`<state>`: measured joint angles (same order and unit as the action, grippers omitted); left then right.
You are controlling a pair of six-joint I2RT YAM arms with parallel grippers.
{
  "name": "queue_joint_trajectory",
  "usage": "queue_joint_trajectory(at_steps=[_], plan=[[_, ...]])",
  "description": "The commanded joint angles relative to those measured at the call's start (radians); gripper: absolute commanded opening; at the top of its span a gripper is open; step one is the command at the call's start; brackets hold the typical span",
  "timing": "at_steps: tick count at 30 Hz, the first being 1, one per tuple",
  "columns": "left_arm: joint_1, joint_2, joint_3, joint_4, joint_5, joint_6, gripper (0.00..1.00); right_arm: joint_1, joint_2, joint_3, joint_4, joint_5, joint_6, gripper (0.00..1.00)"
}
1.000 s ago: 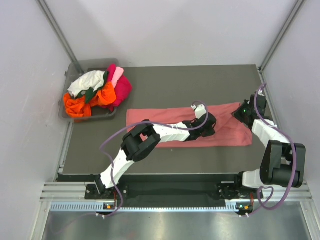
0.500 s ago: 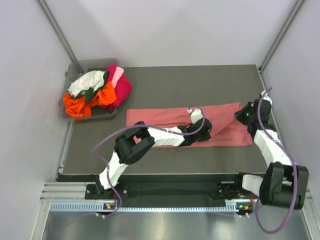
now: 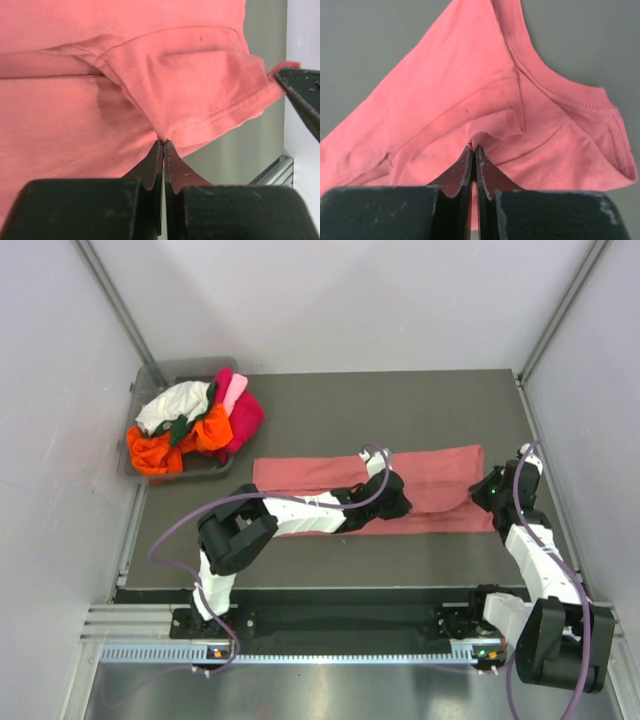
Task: Fold and stack the t-shirts
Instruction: Fold the tshirt
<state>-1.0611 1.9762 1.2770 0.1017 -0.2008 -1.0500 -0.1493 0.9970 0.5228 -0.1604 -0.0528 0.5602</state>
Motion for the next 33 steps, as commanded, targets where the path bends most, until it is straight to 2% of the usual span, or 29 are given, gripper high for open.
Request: queue_joint_trajectory(at_steps=[1, 15, 20, 27, 33], plan=[[0.01, -0.089, -0.034, 0.061, 0.043, 0.018, 0.0, -0.009, -0.041, -0.012, 0.01, 0.011, -0.006, 0.01], [0.108, -0.166, -0.099, 0.059, 0.176, 0.028, 0.0, -0.009, -0.072, -0.046, -0.047, 0.004, -0.028, 0.04], [0.108, -0.129, -0.094, 0.079, 0.262, 0.013, 0.0, -0.007, -0.113, -0.04, -0.131, 0.013, -0.023, 0.03], [0.101, -0.033, -0.039, 0.092, 0.368, -0.007, 0.0, -0.003, -0.241, -0.024, -0.26, 0.1, 0.01, 0.0], [0.099, -0.033, -0.057, 0.06, 0.342, -0.007, 0.0, 0.007, -0.256, -0.003, -0.34, 0.073, 0.021, 0.0]])
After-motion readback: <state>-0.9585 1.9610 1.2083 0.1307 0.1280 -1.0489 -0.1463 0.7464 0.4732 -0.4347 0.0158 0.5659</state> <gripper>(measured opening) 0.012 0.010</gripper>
